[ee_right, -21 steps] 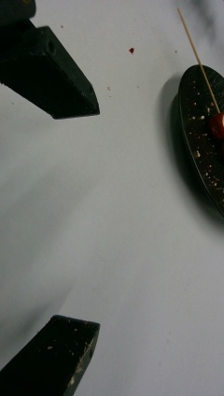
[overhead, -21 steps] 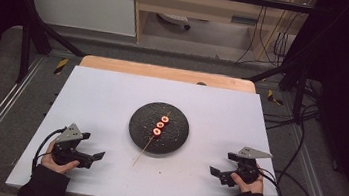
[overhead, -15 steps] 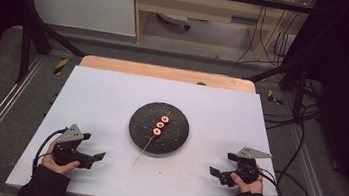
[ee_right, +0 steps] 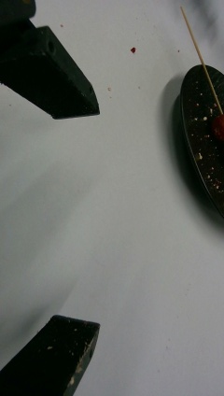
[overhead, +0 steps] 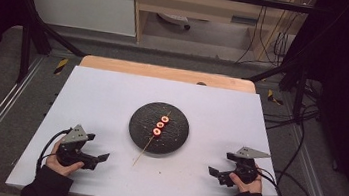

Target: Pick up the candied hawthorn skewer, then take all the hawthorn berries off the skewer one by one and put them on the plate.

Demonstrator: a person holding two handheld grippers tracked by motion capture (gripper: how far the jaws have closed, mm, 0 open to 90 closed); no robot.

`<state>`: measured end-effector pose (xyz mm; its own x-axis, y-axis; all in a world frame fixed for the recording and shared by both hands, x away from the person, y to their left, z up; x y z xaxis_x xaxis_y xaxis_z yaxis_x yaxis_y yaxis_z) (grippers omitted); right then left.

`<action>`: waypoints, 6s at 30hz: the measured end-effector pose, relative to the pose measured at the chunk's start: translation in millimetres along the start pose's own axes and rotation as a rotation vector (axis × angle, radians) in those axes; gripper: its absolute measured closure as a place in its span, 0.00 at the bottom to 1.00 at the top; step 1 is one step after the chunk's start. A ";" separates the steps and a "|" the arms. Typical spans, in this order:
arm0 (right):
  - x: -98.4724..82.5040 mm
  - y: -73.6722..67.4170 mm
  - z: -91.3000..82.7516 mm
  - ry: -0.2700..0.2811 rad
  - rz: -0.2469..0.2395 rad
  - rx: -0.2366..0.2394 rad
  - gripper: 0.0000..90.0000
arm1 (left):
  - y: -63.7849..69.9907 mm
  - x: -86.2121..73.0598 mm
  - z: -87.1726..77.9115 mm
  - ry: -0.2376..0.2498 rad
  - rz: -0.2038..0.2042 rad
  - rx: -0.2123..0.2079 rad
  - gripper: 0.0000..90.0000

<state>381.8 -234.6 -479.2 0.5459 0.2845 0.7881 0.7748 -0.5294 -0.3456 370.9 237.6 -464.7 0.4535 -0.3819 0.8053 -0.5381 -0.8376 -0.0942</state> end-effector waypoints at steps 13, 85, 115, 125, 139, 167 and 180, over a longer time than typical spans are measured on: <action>1.6 -0.8 1.1 -0.009 -0.002 -0.005 0.01 | 22.1 11.7 4.1 -0.017 0.009 -0.017 0.08; 4.1 -1.9 2.3 -0.014 -0.017 -0.015 0.01 | 101.8 56.7 50.3 -0.244 -0.010 0.090 0.98; 10.6 -11.2 11.8 -0.007 -0.009 -0.010 0.01 | 62.7 28.3 7.4 -0.004 -0.030 -0.009 0.98; 18.5 -23.3 22.7 0.002 -0.005 0.008 0.01 | 60.8 20.5 0.6 0.032 -0.044 -0.033 0.98; 38.8 -43.8 42.7 0.012 -0.005 0.014 0.01 | 63.6 22.1 -1.3 0.065 -0.033 -0.031 0.98; 117.6 -59.0 93.2 0.136 0.029 0.047 0.12 | 74.6 23.4 -2.5 0.083 0.002 -0.041 0.98; 127.3 -45.3 99.7 0.212 0.111 0.064 0.23 | 81.0 23.0 -1.4 0.087 0.010 -0.049 0.98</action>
<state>447.9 -94.8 -414.0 0.5549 0.0499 0.8305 0.7360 -0.4947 -0.4621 336.7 161.5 -453.1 0.3855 -0.3526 0.8527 -0.5774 -0.8130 -0.0751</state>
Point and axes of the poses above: each handheld gripper's, and its own axes: z roughly forward along the jaws, x roughly out of its top, y roughly to its right, the point moved 4 cm from there along z, roughly forward along the jaws, and after that the axes turned 15 degrees about x, right-handed, at the moved point
